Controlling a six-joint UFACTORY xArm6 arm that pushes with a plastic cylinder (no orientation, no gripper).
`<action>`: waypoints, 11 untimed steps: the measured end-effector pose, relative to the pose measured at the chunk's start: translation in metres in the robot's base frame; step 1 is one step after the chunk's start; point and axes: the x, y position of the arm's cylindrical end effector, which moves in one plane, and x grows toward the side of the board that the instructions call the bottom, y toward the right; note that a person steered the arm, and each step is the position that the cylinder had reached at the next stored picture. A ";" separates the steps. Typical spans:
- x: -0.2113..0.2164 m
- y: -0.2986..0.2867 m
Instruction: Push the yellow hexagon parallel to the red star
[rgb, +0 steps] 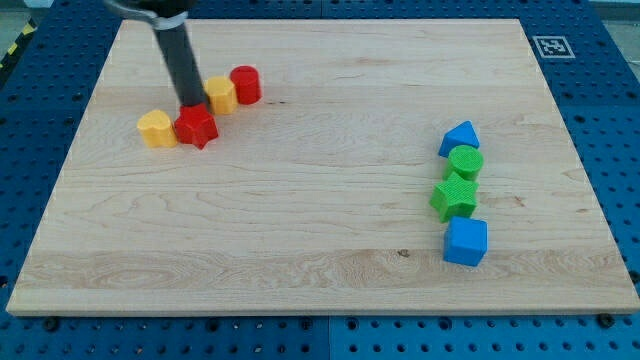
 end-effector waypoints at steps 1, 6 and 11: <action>-0.017 0.033; -0.054 0.114; 0.027 0.118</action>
